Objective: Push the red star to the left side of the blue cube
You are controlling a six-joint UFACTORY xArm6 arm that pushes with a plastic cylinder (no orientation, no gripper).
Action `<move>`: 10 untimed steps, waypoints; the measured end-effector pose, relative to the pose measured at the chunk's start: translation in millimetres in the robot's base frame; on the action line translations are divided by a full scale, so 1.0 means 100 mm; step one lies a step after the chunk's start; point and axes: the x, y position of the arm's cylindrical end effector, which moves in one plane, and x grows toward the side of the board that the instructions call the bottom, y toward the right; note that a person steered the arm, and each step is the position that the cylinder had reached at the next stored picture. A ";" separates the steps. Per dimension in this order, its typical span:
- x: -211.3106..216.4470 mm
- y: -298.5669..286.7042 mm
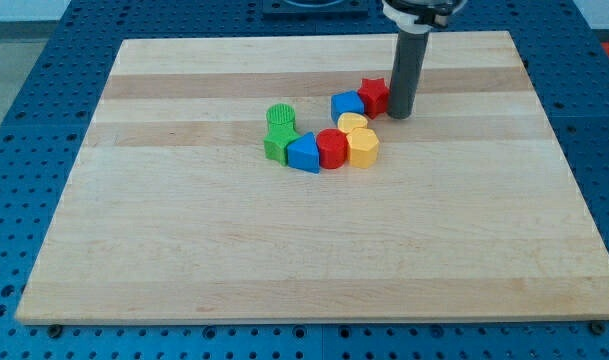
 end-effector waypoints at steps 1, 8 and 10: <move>-0.12 -0.08; -0.56 -1.03; -0.76 -1.07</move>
